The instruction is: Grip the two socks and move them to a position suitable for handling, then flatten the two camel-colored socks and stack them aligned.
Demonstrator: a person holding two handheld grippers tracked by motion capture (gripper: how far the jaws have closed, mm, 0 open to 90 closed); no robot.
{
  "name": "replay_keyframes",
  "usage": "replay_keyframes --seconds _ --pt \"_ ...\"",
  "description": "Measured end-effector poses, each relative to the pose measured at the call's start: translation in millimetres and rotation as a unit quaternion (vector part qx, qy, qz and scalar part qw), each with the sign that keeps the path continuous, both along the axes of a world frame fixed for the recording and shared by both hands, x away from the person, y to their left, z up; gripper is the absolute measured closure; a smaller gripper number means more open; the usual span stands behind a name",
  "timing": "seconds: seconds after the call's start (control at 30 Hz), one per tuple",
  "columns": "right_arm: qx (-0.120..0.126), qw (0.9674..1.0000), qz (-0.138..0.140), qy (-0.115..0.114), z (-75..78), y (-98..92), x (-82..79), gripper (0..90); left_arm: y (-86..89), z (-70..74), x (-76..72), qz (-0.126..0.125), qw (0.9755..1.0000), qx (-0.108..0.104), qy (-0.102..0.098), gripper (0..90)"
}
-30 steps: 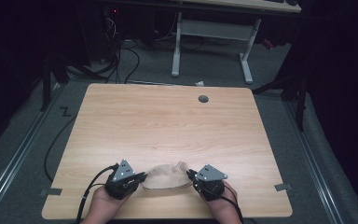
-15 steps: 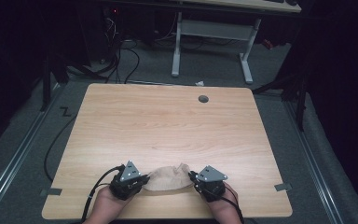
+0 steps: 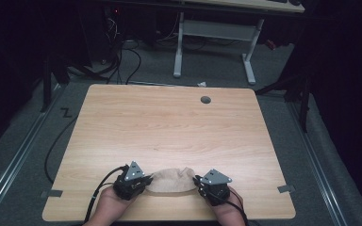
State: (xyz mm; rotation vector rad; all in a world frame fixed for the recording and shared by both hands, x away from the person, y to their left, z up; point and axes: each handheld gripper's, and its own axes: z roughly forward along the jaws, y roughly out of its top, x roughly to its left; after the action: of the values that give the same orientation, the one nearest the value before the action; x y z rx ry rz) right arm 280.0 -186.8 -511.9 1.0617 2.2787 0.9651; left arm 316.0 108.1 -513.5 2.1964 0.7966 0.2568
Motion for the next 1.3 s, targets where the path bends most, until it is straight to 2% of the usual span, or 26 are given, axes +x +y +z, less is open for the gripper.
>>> replay_keyframes --seconds 0.1,0.13,0.2,0.23,0.27,0.3,0.33,0.5,0.53,0.6,0.67,0.73,0.77,0.8,0.83,0.87,0.9,0.93,0.97,1.0,1.1,1.2,1.3 --pt "0.002 1.0 -0.002 0.006 -2.3 -2.1 2.4 79.9 0.1 -0.8 0.0 0.003 1.0 0.001 0.002 84.5" --pt "0.006 0.9999 -0.006 0.008 -2.8 -3.6 3.5 77.1 0.7 0.0 0.2 0.005 1.0 -0.003 0.001 77.8" --pt "0.011 0.9999 -0.012 0.003 -1.2 -5.3 3.5 74.5 1.1 0.8 0.1 0.006 1.0 -0.006 -0.001 71.6" --pt "0.011 0.9999 -0.012 0.003 -1.2 -5.3 3.5 74.5 1.5 1.5 0.0 0.006 0.9999 -0.01 -0.004 71.6" --pt "0.017 0.9997 -0.016 -0.007 0.8 -7.3 3.9 70.4 2.4 3.0 -0.5 0.003 0.9998 -0.015 -0.013 63.8" --pt "0.017 0.9997 -0.016 -0.007 0.8 -7.3 3.9 70.4 2.4 3.0 -0.5 0.003 0.9998 -0.015 -0.013 61.3" --pt "0.023 0.9994 -0.021 -0.012 2.7 -10.6 5.3 67.3 3.5 5.0 -0.9 0.009 0.9995 -0.02 -0.024 58.4" --pt "0.034 0.9979 -0.047 -0.03 7.1 -24.0 11.2 66.5 10.1 9.1 1.1 0.021 0.9988 -0.031 -0.032 51.7" --pt "0.042 0.9963 -0.065 -0.036 8.3 -32.7 15.5 65.5 15.5 10.7 3.8 0.032 0.9983 -0.034 -0.033 51.0" --pt "0.046 0.9954 -0.074 -0.04 8.2 -37.2 17.9 64.8 19.2 11.6 5.6 0.038 0.998 -0.038 -0.033 50.4" --pt "0.049 0.9937 -0.09 -0.047 7.1 -46.0 22.3 63.6 28.8 14.1 10.2 0.054 0.9969 -0.047 -0.035 50.2" --pt "0.055 0.9919 -0.104 -0.047 4.4 -54.8 27.1 62.8 38.6 14.9 15.7 0.072 0.9955 -0.043 -0.044 49.8" --pt "0.054 0.9913 -0.111 -0.046 2.4 -60.1 30.2 62.0 43.6 14.0 19.3 0.083 0.9947 -0.034 -0.051 49.8" --pt "0.052 0.9903 -0.122 -0.043 -0.3 -66.8 34.2 61.0 53.1 10.7 26.6 0.101 0.9933 -0.011 -0.056 48.7" --pt "0.053 0.9896 -0.127 -0.041 -1.7 -70.6 36.3 60.4 58.6 8.0 31.0 0.113 0.992 -0.003 -0.056 48.5" --pt "0.053 0.9896 -0.127 -0.041 -1.7 -70.6 36.3 60.4 58.6 8.0 31.0 0.113 0.992 -0.003 -0.056 48.1" --pt "0.053 0.9888 -0.134 -0.039 -3.1 -74.1 38.0 59.6 64.4 5.7 35.3 0.125 0.9908 0.0 -0.051 48.1" --pt "0.057 0.987 -0.146 -0.033 -6.1 -81.1 41.3 59.0 76.0 3.1 42.8 0.147 0.9884 -0.013 -0.036 47.8" --pt "0.057 0.987 -0.146 -0.033 -6.1 -81.1 41.3 59.0 76.0 3.1 42.8 0.147 0.9884 -0.013 -0.036 47.5" --pt "0.059 0.9857 -0.156 -0.026 -8.7 -87.4 44.1 58.3 83.6 1.3 47.5 0.158 0.9867 -0.016 -0.031 47.3" --pt "0.06 0.985 -0.16 -0.023 -9.3 -90.3 46.9 57.8 87.5 -1.0 50.2 0.163 0.9862 -0.01 -0.029 46.8" --pt "0.057 0.9836 -0.17 -0.021 -12.1 -93.0 50.6 57.4 92.3 -5.1 53.1 0.167 0.9857 -0.009 -0.016 46.8" --pt "0.057 0.9836 -0.17 -0.014 -14.9 -92.9 50.1 57.4 91.6 -5.1 51.9 0.166 0.986 -0.006 -0.017 46.4"
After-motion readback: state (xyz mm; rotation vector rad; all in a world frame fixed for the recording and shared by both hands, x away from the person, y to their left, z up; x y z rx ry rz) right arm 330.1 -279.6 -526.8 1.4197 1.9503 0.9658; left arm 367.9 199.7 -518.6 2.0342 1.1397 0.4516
